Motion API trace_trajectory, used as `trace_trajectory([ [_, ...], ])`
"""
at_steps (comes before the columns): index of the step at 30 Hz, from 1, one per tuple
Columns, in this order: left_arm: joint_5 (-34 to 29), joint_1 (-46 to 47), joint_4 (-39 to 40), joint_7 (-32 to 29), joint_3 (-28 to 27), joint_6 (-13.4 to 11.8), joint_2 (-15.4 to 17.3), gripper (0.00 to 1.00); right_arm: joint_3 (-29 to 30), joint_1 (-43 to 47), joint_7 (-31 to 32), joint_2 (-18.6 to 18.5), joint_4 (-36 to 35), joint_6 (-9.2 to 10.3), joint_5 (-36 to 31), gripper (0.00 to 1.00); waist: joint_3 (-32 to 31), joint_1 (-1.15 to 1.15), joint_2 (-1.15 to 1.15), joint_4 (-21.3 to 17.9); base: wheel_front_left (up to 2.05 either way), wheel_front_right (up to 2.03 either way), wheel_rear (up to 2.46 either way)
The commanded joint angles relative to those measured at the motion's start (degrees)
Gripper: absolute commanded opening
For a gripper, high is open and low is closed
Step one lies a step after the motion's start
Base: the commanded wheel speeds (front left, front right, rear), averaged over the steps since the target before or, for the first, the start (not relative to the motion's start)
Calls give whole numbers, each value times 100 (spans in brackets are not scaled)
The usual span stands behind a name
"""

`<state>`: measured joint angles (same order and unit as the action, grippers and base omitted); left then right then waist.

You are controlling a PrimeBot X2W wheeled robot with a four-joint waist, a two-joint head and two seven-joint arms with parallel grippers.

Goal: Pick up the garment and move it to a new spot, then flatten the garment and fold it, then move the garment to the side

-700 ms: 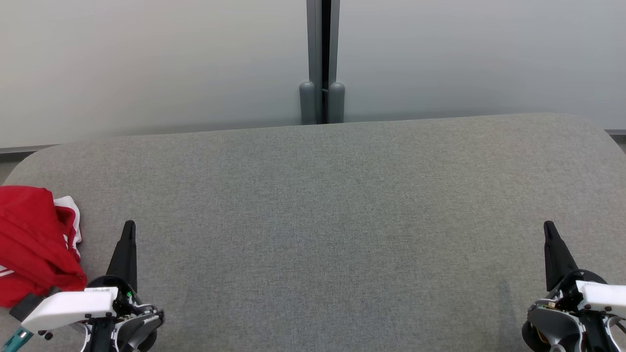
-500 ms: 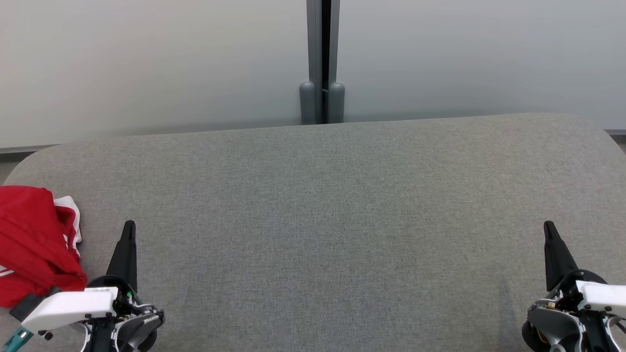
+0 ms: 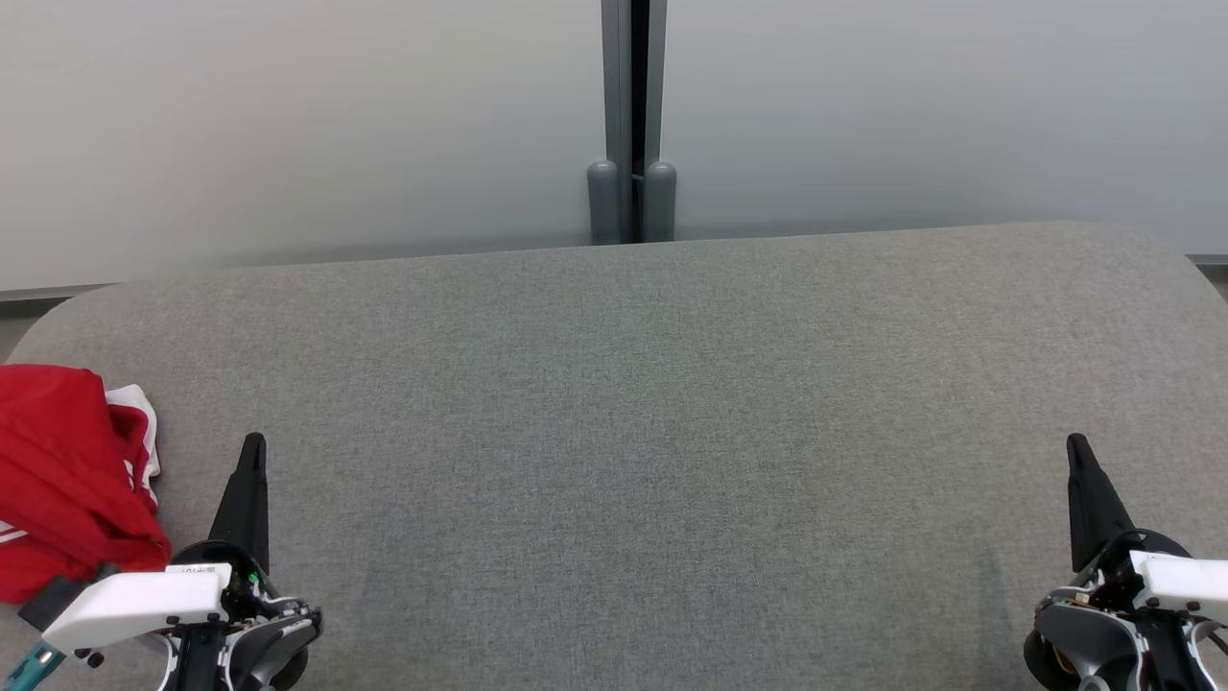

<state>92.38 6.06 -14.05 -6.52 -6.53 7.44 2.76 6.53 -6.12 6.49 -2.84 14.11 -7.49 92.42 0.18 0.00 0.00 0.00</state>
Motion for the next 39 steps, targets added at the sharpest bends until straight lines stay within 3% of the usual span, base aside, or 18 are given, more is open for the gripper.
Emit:
trace_trajectory([
  [1,-3,52,0,-7,-14,28,21,0,-5,-46,-4,-8,5,0,-15,0,0,0,0,0,0,0,0],
  [13,-3,52,0,-7,-14,28,21,0,-5,-46,-4,-8,5,0,-16,0,0,0,0,0,0,0,0],
  [14,-1,0,-4,1,2,0,-1,100,0,1,-1,0,4,0,0,100,0,0,0,0,0,0,0],
  [15,-1,-15,-36,3,5,-2,-11,0,0,29,-3,5,27,0,-2,0,0,0,0,0,0,0,0],
  [16,-1,-61,-85,5,10,-3,-25,100,0,68,-3,20,69,0,-2,100,1,0,0,0,0,0,0],
  [29,-533,72,91,382,285,-2,83,100,-216,69,-376,-154,-134,0,-531,100,-4,0,0,1,0,0,0],
  [39,-1565,82,361,633,382,-1,117,100,-299,47,-634,-321,-276,0,-1707,100,-23,0,0,9,0,0,0],
])
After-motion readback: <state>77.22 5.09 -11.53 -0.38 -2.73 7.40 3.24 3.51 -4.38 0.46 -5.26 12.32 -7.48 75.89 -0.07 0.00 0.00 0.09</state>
